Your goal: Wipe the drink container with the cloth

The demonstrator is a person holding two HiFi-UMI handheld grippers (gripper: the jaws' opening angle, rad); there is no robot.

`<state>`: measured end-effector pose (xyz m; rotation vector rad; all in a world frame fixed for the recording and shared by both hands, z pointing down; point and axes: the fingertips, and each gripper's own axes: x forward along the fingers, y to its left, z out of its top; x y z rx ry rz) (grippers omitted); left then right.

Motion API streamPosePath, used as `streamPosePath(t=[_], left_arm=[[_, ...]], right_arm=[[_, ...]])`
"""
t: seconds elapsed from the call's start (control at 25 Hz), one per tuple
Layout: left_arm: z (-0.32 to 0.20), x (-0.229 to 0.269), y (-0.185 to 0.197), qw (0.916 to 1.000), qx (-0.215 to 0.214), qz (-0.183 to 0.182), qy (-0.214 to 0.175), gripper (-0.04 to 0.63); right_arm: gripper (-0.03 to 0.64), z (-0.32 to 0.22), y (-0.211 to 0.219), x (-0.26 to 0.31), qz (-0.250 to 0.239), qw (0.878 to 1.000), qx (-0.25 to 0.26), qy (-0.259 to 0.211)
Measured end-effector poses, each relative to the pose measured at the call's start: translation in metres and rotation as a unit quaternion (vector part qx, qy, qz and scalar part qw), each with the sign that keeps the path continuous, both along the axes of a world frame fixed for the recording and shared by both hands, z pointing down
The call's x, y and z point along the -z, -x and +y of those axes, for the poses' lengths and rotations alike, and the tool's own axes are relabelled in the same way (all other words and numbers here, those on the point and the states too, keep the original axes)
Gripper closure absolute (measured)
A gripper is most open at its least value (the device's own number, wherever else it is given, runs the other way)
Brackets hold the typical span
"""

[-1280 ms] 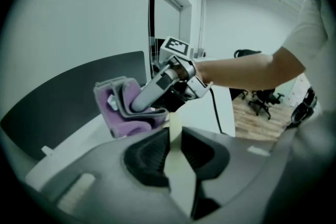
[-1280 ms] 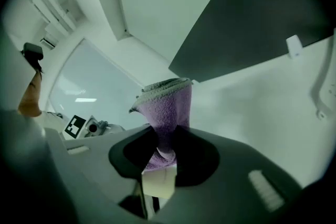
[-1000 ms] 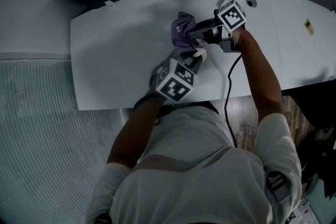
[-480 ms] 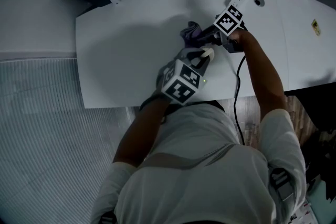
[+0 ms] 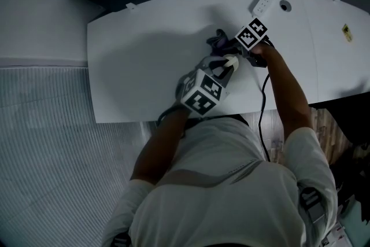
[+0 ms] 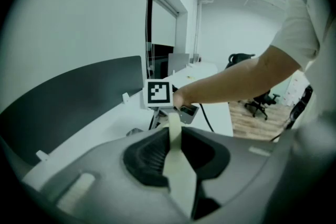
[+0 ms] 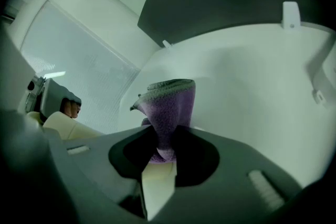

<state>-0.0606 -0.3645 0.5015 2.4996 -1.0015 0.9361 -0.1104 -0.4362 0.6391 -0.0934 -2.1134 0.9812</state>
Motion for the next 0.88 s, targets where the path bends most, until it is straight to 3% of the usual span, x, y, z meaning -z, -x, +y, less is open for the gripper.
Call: streamPosePath(t=[0.08, 0.12, 0.24, 0.4, 0.52, 0.64, 0.76, 0.88], left_arm=[[0.003, 0.000, 0.001, 0.9999, -0.011, -0.006, -0.002, 0.507], [0.005, 0.001, 0.000, 0.9998, -0.016, -0.009, -0.004, 0.458], [0.008, 0.010, 0.000, 0.9995, -0.025, -0.004, -0.017, 0.423], [0.012, 0.040, 0.008, 0.9972, -0.010, 0.065, -0.037, 0.386], [0.013, 0.074, 0.022, 0.9888, 0.011, 0.128, -0.077, 0.370], [0.014, 0.109, 0.041, 0.9778, 0.032, 0.161, -0.131, 0.405], [0.020, 0.139, 0.061, 0.9655, 0.045, 0.162, -0.199, 0.477], [0.028, 0.161, 0.082, 0.9521, 0.075, 0.185, -0.232, 0.522]], right_arm=[[0.522, -0.007, -0.007, 0.012, -0.013, 0.999, -0.046, -0.020], [0.522, -0.013, -0.013, 0.019, -0.017, 0.996, -0.075, -0.036], [0.520, -0.029, -0.042, 0.045, -0.020, 0.978, -0.181, -0.098], [0.520, -0.032, -0.090, 0.092, -0.044, 0.928, -0.328, -0.173], [0.520, -0.021, -0.119, 0.127, -0.058, 0.885, -0.403, -0.224], [0.522, -0.004, -0.135, 0.163, -0.074, 0.849, -0.442, -0.281], [0.522, 0.014, -0.143, 0.205, -0.095, 0.811, -0.466, -0.342], [0.523, 0.034, -0.144, 0.245, -0.118, 0.778, -0.476, -0.392]])
